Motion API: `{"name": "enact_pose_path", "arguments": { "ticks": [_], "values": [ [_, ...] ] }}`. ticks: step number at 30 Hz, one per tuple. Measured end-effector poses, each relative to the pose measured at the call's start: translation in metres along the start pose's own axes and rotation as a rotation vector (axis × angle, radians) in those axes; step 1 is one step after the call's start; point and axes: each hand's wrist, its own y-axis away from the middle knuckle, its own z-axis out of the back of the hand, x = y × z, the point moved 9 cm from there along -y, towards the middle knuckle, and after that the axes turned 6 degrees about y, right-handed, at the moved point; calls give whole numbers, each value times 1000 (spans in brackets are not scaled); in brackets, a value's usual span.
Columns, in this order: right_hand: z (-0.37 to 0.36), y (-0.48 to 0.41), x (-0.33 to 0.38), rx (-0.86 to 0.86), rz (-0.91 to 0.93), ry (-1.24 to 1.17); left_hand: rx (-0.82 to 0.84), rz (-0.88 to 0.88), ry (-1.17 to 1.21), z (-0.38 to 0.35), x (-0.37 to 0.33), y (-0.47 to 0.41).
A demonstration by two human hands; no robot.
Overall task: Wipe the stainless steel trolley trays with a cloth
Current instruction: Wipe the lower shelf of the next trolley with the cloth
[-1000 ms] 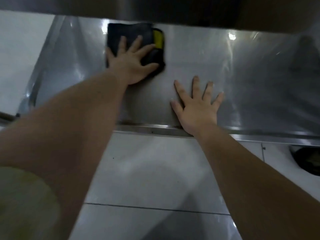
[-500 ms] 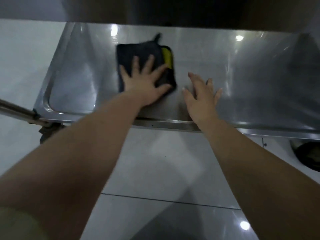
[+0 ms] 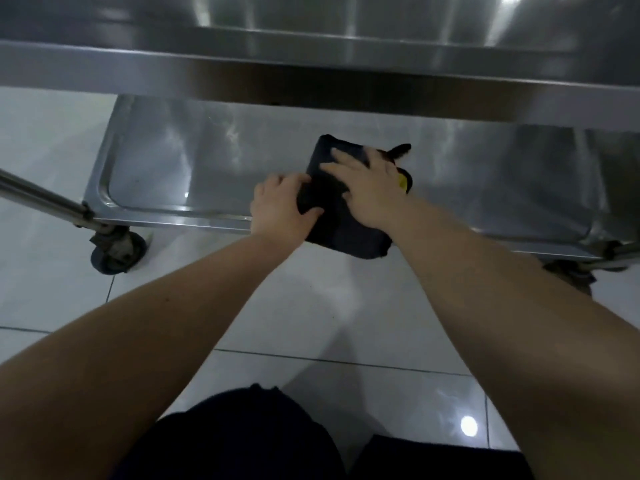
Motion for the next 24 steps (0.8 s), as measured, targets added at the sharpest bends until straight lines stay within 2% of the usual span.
{"name": "enact_pose_path", "arguments": {
  "ticks": [3,6,8,11,14,18,21,24],
  "values": [
    [-8,-11,39,96,138,202,77,221,146,-8,17,6],
    [-15,-19,59,149,148,373,169,256,148,-14,10,3],
    [-9,-19,63,84,128,469,219,228,98,-11,4,2],
    [18,-4,64,-124,140,539,208,206,76,10,5,11],
    [35,21,75,-142,216,467,176,207,63,51,9,37],
    [60,76,130,20,319,266,136,200,2,139,0,90],
    [109,123,168,57,292,-12,71,143,-25,219,-25,128],
    [178,159,199,58,231,-248,112,99,-75,294,-51,171]
  ]
}}
